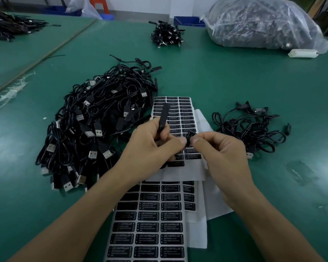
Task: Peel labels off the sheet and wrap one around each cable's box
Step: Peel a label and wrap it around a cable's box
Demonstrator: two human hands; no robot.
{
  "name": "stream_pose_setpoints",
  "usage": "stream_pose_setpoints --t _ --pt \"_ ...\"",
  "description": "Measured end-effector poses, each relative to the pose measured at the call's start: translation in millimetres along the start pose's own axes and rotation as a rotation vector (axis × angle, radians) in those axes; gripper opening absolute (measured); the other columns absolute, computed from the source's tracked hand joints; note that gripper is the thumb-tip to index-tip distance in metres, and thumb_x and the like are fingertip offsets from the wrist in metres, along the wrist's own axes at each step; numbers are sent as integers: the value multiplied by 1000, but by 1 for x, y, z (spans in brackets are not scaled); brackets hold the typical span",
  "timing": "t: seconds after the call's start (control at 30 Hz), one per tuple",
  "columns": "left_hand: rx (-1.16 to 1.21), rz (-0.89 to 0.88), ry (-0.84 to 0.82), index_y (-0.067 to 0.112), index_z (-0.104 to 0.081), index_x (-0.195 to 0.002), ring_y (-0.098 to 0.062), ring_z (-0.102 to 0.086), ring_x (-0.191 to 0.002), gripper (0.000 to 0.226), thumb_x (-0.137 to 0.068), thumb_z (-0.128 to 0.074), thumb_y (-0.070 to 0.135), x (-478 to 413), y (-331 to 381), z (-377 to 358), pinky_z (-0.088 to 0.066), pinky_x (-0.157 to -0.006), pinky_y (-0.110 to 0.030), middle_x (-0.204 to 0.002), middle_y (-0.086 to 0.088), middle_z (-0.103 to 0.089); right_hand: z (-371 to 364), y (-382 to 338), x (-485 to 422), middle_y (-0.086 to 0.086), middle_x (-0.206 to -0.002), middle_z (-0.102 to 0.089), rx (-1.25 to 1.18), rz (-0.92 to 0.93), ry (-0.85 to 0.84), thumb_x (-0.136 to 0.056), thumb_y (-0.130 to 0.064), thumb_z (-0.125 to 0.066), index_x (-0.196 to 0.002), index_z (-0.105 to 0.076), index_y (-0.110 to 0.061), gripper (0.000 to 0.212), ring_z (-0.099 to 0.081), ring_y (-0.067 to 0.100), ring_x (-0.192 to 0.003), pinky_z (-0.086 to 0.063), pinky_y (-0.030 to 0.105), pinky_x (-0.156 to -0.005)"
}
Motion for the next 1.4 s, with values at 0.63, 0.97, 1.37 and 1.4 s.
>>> stream_pose_setpoints --t 0.63,0.97,1.37,1.4 --pt "-165 -35 -101 25 -65 -83 -18 -65 -65 33 -94 -44 48 0 -5 -12 -52 -64 -39 -75 5 -74 -10 -1 2 4 -78 -72 -306 -1 -46 -71 -39 -73 -82 -78 -23 20 -61 17 -71 -48 23 -58" --pt "-142 -35 -152 23 -67 -84 -23 -68 -73 30 -90 -47 44 2 -8 -15 -56 -73 -49 -78 3 -76 -7 0 1 1 -73 -69 -312 36 -11 -75 -32 -72 -82 -77 -17 17 -59 8 -65 -49 16 -60" --pt "-170 -32 -154 20 -67 -82 -24 -69 -72 33 -92 -48 45 2 -8 -16 -56 -72 -53 -75 3 -75 -3 -13 2 -14 -63 -66 -129 196 22 -93 -7 -66 -82 -73 -13 15 -57 -1 -57 -47 12 -59" --pt "-169 -31 -156 20 -67 -82 -24 -69 -72 34 -91 -47 46 2 -8 -16 -56 -72 -51 -75 3 -74 -3 -14 2 -15 -63 -65 -116 210 21 -93 -7 -65 -82 -73 -14 16 -57 -1 -57 -47 11 -59"
Point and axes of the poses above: each hand's wrist, its own x-axis away from the middle knuckle, its own z-axis out of the back of the hand, y = z × x, the point moved 9 cm from there along -x, towards the middle knuckle
